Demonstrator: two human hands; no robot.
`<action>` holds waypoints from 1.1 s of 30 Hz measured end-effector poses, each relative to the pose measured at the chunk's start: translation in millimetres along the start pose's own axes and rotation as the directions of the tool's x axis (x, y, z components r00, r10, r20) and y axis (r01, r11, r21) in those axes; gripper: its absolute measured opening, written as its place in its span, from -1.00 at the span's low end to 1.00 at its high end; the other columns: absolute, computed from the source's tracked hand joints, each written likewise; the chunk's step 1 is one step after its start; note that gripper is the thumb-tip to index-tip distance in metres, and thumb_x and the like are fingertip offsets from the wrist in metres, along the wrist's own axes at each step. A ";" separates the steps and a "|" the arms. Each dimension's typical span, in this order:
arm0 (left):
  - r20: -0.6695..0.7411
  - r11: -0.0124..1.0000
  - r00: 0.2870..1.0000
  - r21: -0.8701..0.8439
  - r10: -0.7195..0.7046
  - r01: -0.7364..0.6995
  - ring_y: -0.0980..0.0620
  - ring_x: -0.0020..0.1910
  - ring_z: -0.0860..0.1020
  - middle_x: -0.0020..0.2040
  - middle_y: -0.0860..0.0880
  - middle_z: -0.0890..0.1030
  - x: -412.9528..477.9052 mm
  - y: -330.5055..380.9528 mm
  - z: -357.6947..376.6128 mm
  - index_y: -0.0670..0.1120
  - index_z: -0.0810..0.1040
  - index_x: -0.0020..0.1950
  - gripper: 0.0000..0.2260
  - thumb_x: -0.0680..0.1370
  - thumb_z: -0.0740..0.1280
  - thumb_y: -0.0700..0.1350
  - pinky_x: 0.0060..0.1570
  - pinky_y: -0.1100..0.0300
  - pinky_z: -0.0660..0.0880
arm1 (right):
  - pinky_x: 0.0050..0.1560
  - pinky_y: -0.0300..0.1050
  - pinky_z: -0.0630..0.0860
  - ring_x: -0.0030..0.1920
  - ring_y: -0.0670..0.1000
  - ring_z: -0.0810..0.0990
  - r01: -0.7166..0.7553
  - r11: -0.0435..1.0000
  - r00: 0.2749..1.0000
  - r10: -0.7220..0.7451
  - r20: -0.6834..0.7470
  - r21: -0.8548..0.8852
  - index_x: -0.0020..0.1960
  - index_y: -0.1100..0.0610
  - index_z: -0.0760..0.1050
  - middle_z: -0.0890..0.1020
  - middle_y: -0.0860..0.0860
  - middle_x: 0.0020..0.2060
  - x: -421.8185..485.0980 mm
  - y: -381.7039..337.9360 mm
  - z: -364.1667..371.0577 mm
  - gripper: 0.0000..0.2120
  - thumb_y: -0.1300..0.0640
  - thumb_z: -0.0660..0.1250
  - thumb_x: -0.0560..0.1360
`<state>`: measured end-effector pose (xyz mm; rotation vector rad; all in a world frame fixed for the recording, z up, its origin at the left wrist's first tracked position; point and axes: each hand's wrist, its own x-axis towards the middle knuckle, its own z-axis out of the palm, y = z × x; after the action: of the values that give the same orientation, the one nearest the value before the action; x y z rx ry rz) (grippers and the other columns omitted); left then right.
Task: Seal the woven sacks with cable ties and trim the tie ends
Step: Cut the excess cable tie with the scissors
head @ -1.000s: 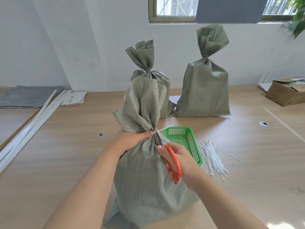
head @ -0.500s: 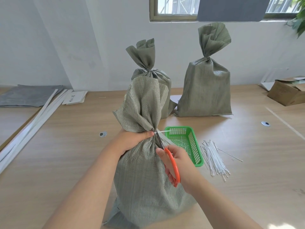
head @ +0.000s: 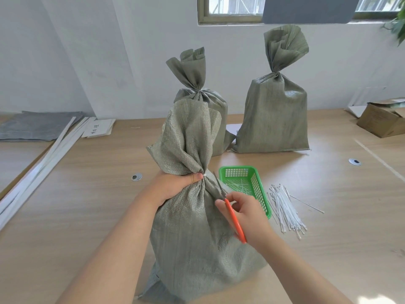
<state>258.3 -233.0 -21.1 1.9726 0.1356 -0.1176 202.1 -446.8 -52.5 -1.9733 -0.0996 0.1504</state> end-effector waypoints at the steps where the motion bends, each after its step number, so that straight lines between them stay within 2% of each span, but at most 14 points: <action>1: -0.002 1.000 1.000 -0.012 -0.004 0.003 0.14 0.22 0.50 0.13 0.23 0.58 0.1 -0.1 -0.1 0.09 0.56 0.34 -0.48 0.41 0.56 0.10 0.25 0.21 0.35 | -0.49 -0.19 0.34 -0.56 -0.05 0.39 0.009 0.999 0.999 -0.011 -0.032 -0.053 -0.21 0.08 0.54 0.47 -0.04 -0.55 3.2 10.3 -5.0 -0.71 -0.13 0.42 0.50; 4: -0.008 0.999 1.000 -0.050 0.006 -0.006 0.15 0.20 0.51 0.05 0.30 0.56 0.1 -0.2 0.8 0.07 0.56 0.33 -0.52 0.42 0.56 0.04 0.22 0.23 0.34 | -0.43 -0.20 0.38 -0.51 -0.08 0.47 -0.032 0.975 0.988 -0.002 -0.151 -0.220 -0.20 0.03 0.56 0.56 -0.03 -0.51 11.1 47.2 -23.2 -0.72 -0.17 0.42 0.49; 8: -0.017 0.998 1.000 -0.066 0.021 -0.022 0.18 0.12 0.51 0.00 0.31 0.54 1.2 0.6 2.7 0.06 0.55 0.31 -0.56 0.46 0.54 -0.03 0.18 0.26 0.33 | -0.36 -0.17 0.35 -0.35 -0.05 0.54 -0.186 0.883 0.967 0.088 -0.237 -0.430 -0.16 0.01 0.56 0.56 -0.10 -0.42 14.1 100.2 -44.5 -0.84 -0.05 0.37 0.54; 11: -0.019 0.998 0.999 -0.059 0.034 -0.035 0.24 0.06 0.49 -0.02 0.37 0.51 2.8 0.8 4.2 0.09 0.54 0.31 -0.58 0.47 0.53 -0.02 0.08 0.37 0.34 | -0.25 -0.13 0.38 -0.17 0.12 0.62 -0.308 0.767 0.947 0.192 -0.256 -0.563 -0.08 0.05 0.57 0.65 0.03 -0.26 12.9 144.6 -49.8 -0.85 0.00 0.29 0.56; 13: -0.023 0.998 0.999 -0.047 0.045 -0.046 0.27 0.05 0.49 -0.01 0.35 0.52 3.2 0.3 4.7 0.10 0.54 0.32 -0.57 0.48 0.52 -0.02 -0.01 0.47 0.33 | -0.23 -0.13 0.41 -0.16 0.14 0.59 -0.347 0.680 0.938 0.256 -0.235 -0.646 -0.10 0.07 0.54 0.63 0.05 -0.26 10.2 172.3 -48.1 -0.83 0.02 0.23 0.56; 17: -0.020 0.998 0.999 -0.047 0.040 -0.040 0.17 0.22 0.50 0.10 0.26 0.55 4.9 0.0 4.7 0.06 0.55 0.36 -0.54 0.48 0.52 0.00 0.19 0.29 0.33 | -0.23 -0.15 0.44 -0.13 0.09 0.60 -0.437 0.583 0.871 0.463 -0.163 -0.685 -0.05 0.10 0.48 0.58 0.01 -0.23 3.4 214.8 -37.9 -0.89 0.09 0.23 0.48; 21: -0.028 0.998 0.999 -0.051 0.024 -0.025 0.15 0.24 0.53 0.05 0.34 0.57 8.6 -4.8 4.7 0.20 0.58 0.17 -0.67 0.45 0.54 0.03 0.25 0.22 0.38 | -0.11 -0.11 0.50 -0.07 0.10 0.56 -0.463 0.536 0.822 0.558 -0.115 -0.706 0.06 0.11 0.42 0.56 0.03 -0.10 -0.2 240.1 -28.1 -0.84 0.18 0.23 0.48; 23: -0.042 0.998 0.999 -0.056 0.020 -0.023 0.14 0.25 0.55 0.10 0.30 0.60 10.4 -8.4 4.6 0.25 0.59 0.08 -0.71 0.42 0.56 0.07 0.33 0.15 0.41 | -0.04 -0.11 0.48 0.04 0.13 0.59 -0.472 0.520 0.815 0.566 -0.127 -0.712 0.12 0.14 0.42 0.60 0.08 0.01 -1.2 250.1 -25.1 -0.83 0.16 0.20 0.54; 25: -0.058 0.998 0.998 -0.050 0.020 -0.023 0.14 0.27 0.55 0.13 0.28 0.61 10.8 -9.7 4.9 0.27 0.59 0.04 -0.72 0.39 0.56 0.09 0.36 0.12 0.40 | 0.00 -0.09 0.46 0.13 0.17 0.60 -0.481 0.515 0.813 0.565 -0.142 -0.709 0.07 0.15 0.39 0.61 0.14 0.10 -2.7 258.4 -22.9 -0.86 0.09 0.14 0.62; 28: -0.074 0.997 0.997 -0.069 0.021 -0.026 0.21 0.22 0.56 0.11 0.32 0.62 10.0 -11.4 5.7 0.26 0.61 0.02 -0.73 0.37 0.56 0.10 0.36 0.12 0.42 | -0.05 -0.07 0.41 0.13 0.20 0.60 -0.486 0.513 0.812 0.565 -0.148 -0.707 -0.04 0.12 0.28 0.61 0.15 0.09 -6.2 266.9 -21.4 -0.81 0.00 0.09 0.64; 33: -0.090 0.996 0.995 -0.073 0.034 -0.041 0.25 0.20 0.58 0.11 0.31 0.67 6.4 -10.8 6.5 0.25 0.65 0.04 -0.66 0.29 0.56 0.19 0.36 0.10 0.43 | -0.09 -0.06 0.42 0.08 0.22 0.62 -0.451 0.550 0.846 0.515 -0.141 -0.703 -0.06 0.11 0.34 0.64 0.17 0.04 -11.0 280.9 -18.5 -0.78 -0.03 0.11 0.63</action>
<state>262.9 -234.4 -34.4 1.9049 0.1583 -0.0002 194.2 -576.2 -302.5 -2.7540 0.4183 0.6477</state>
